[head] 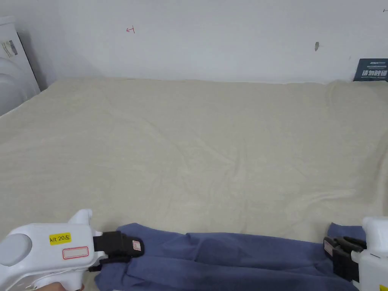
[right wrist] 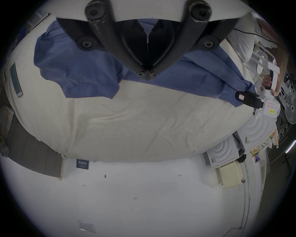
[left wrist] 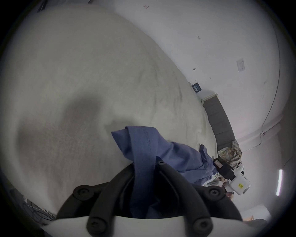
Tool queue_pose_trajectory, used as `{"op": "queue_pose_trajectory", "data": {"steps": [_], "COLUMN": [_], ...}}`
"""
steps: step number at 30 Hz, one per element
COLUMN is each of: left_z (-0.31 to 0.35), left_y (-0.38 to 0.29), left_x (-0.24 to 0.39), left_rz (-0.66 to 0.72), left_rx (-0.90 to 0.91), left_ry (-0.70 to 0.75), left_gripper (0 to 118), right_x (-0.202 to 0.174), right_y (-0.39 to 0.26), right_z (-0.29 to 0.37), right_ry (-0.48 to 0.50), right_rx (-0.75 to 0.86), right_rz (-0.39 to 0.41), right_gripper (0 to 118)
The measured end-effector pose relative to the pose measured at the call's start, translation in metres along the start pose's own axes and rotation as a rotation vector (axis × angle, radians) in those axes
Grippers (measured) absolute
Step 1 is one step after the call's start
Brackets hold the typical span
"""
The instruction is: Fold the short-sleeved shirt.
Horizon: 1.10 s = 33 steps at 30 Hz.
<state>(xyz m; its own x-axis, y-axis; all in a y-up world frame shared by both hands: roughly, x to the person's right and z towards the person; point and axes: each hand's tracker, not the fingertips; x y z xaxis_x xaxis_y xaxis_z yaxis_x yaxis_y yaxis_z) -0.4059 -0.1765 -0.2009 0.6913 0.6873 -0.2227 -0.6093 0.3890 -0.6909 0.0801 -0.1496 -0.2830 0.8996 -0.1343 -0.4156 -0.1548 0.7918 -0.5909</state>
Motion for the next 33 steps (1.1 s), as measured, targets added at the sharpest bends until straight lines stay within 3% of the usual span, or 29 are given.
{"op": "queue_pose_trajectory", "data": {"steps": [7,11,18,20,21,22,23,24,25,26,27,29,32,33], "left_z": [0.002,-0.047,-0.159,-0.187,-0.195,-0.2,-0.199,-0.193,-0.189,-0.184,-0.177,-0.148,-0.121,-0.113], "left_y": [-0.012,-0.029,-0.06,-0.063,-0.065,-0.066,-0.066,-0.07,-0.066,-0.063,-0.058,-0.055,-0.039,-0.037], "left_x": [0.117,0.176,0.226,0.23,0.231,0.231,0.23,0.235,0.235,0.237,0.237,0.242,0.223,0.215], "left_rz": [-0.209,-0.347,-0.39,-0.445,-0.459,-0.482,-0.487,-0.462,-0.451,-0.449,-0.459,-0.48,-0.476,-0.471], "left_rx": [0.036,-0.061,-0.249,-0.309,-0.332,-0.36,-0.366,-0.346,-0.342,-0.333,-0.3,-0.215,-0.168,-0.148], "left_ry": [0.03,0.024,0.007,0.082,0.081,0.034,-0.004,-0.048,-0.091,-0.114,-0.102,-0.09,-0.048,-0.031], "left_gripper": [9,9,9,11,22,41,70,80,80,105,118,118,118,110], "right_x": [0.03,0.05,0.08,0.088,0.091,0.091,0.091,0.092,0.092,0.092,0.095,0.095,0.089,0.088], "right_y": [-0.001,-0.008,-0.022,-0.024,-0.025,-0.026,-0.027,-0.027,-0.027,-0.028,-0.028,-0.027,-0.026,-0.025], "right_z": [0.02,0.028,0.038,0.038,0.038,0.039,0.04,0.041,0.042,0.042,0.042,0.043,0.047,0.048], "right_ry": [-0.024,-0.032,-0.047,-0.04,-0.04,-0.043,-0.05,-0.056,-0.061,-0.061,-0.045,-0.019,-0.033,-0.034], "right_rx": [0.044,0.056,0.071,0.063,0.062,0.064,0.064,0.065,0.064,0.06,0.056,0.059,0.083,0.088], "right_rz": [-0.038,-0.09,-0.191,-0.222,-0.23,-0.231,-0.229,-0.227,-0.226,-0.239,-0.262,-0.298,-0.282,-0.274], "right_gripper": [0,0,0,0,0,0,0,0,0,0,0,0,0,0]}}
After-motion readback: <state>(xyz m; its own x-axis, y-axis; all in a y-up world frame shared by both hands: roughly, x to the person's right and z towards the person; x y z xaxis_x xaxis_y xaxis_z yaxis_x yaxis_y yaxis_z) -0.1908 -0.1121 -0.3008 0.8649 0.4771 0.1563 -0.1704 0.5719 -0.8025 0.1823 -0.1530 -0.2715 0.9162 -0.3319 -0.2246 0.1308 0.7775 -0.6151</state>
